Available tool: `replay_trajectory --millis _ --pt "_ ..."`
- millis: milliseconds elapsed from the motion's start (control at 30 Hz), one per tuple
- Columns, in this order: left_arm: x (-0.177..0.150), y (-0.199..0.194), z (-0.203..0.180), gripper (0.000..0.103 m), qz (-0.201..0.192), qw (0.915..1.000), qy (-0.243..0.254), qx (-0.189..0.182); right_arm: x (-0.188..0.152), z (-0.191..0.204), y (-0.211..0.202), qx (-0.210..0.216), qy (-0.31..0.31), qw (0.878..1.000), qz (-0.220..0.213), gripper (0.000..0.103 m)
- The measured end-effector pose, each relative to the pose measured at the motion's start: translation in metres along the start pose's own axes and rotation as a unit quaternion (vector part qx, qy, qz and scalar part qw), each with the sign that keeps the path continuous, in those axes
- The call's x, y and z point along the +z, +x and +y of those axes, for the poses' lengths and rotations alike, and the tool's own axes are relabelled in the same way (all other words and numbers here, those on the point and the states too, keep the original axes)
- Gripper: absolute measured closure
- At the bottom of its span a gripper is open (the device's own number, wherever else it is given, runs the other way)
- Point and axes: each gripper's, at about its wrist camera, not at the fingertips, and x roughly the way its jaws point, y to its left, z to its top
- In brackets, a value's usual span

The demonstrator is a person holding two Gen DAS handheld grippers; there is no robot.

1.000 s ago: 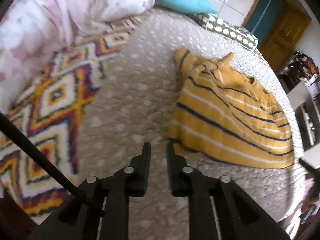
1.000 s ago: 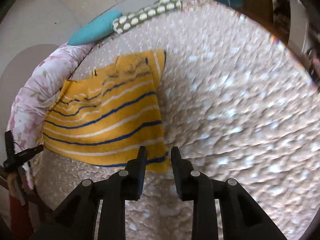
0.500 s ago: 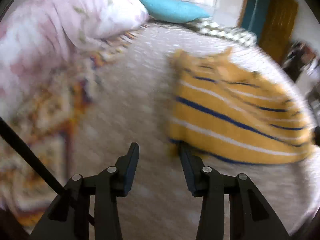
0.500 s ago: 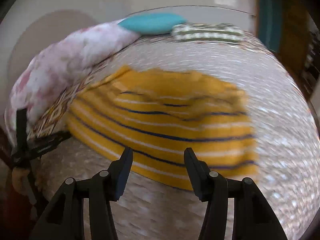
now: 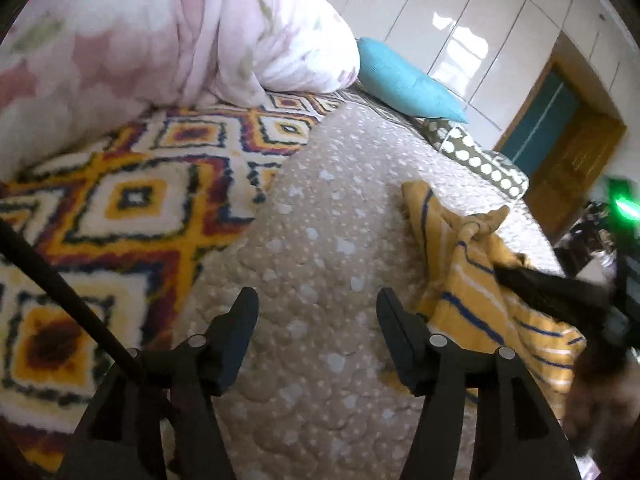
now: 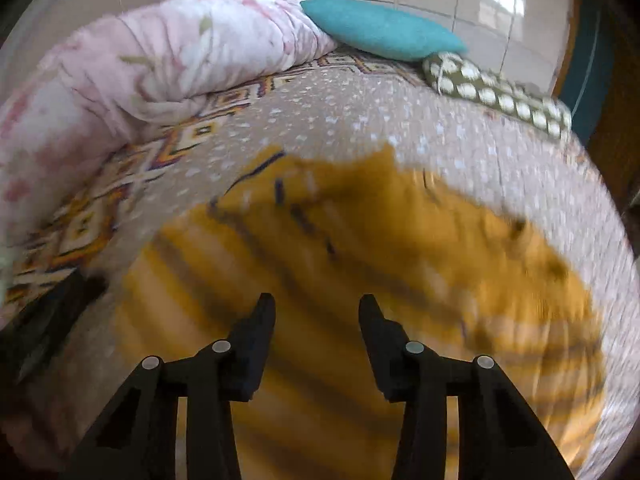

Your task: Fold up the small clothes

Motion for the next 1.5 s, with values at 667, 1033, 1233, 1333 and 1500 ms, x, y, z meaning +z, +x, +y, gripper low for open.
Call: replay_trajectory --millis 667,1033,1233,1333,1500 --pt "0.002 0.012 0.012 0.034 0.034 0.9988 -0.032 -0.015 0.076 0.025 0.013 0.046 0.025 0.999 -0.002 0.047" --pt "-0.023 -0.027 -0.006 0.033 -0.011 0.9996 -0.001 0.027 -0.125 -0.11 -0.095 0.017 0.206 0.978 0.006 0.041" --pt "-0.051 -0.02 -0.022 0.023 0.007 0.998 0.036 0.052 -0.223 -0.156 -0.136 0.019 0.318 0.948 -0.011 0.041" --pt "-0.053 -0.017 -0.025 0.02 0.007 0.9969 0.047 0.062 -0.248 -0.165 -0.149 0.029 0.351 0.935 -0.027 0.041" --pt "-0.054 -0.014 -0.024 0.013 0.01 0.9976 0.051 0.047 -0.24 -0.164 -0.161 0.025 0.327 0.943 -0.055 0.041"
